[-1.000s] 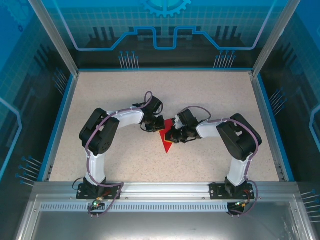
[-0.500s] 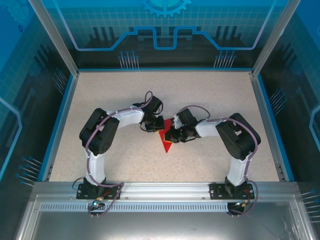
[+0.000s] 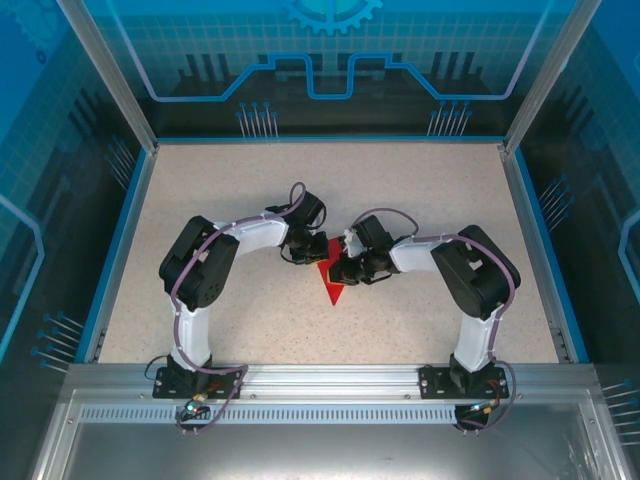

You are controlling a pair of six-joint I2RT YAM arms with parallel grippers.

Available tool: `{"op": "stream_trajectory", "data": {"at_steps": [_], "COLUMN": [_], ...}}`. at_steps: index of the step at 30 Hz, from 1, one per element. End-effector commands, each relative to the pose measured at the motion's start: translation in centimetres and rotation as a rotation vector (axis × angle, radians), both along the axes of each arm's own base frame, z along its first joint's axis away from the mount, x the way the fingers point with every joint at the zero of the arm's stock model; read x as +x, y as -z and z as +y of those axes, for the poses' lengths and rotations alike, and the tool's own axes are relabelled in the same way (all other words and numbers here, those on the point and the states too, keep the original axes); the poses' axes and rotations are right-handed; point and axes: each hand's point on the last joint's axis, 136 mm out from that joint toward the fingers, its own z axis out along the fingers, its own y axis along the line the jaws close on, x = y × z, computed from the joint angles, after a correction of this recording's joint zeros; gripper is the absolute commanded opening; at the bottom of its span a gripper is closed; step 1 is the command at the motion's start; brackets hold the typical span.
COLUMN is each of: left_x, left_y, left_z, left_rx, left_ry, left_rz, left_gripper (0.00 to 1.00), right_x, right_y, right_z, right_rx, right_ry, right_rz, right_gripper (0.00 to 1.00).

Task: Fold a paper plane with a square sheet of paper (pick it up from the middle)
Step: Third fold the triangle at the center of the table.

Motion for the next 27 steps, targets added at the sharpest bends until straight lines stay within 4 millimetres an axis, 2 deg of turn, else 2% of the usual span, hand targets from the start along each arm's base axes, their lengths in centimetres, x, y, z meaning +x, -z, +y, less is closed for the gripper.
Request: {"op": "stream_trajectory", "data": {"at_steps": [1, 4, 6, 11, 14, 17, 24, 27], "left_x": [-1.1, -1.0, -0.8, 0.0, 0.3, 0.3, 0.1, -0.6], "left_y": [1.6, 1.2, 0.6, -2.2, -3.5, -4.0, -3.9, -4.0], "left_z": [0.6, 0.5, 0.5, 0.4, 1.1, 2.0, 5.4, 5.8], "left_rx": [0.042, 0.039, 0.036, 0.014, 0.008, 0.025, 0.050, 0.029], "left_ry": [0.022, 0.024, 0.025, 0.006, -0.029, -0.065, -0.175, -0.175], "left_rz": [0.058, 0.051, 0.039, -0.023, -0.047, -0.060, -0.060, -0.059], "left_gripper": [0.12, 0.12, 0.12, 0.15, 0.15, 0.15, 0.15, 0.15], "right_x": [-0.8, -0.9, -2.0, -2.5, -2.6, -2.7, -2.6, -2.6], "right_y": [1.6, 2.6, 4.0, 5.6, 5.7, 5.8, 5.8, 5.6], "right_z": [-0.2, -0.7, -1.6, -2.8, -3.1, -3.2, -3.4, -3.4], "right_rx": [-0.033, -0.050, -0.079, -0.107, -0.110, -0.110, -0.100, -0.089], "right_ry": [-0.033, -0.023, -0.018, 0.002, 0.012, 0.016, 0.024, 0.025], "right_rz": [0.026, 0.030, 0.056, 0.060, 0.061, 0.060, 0.064, 0.064], "right_gripper": [0.08, 0.09, 0.10, 0.17, 0.24, 0.30, 0.34, 0.33]}}
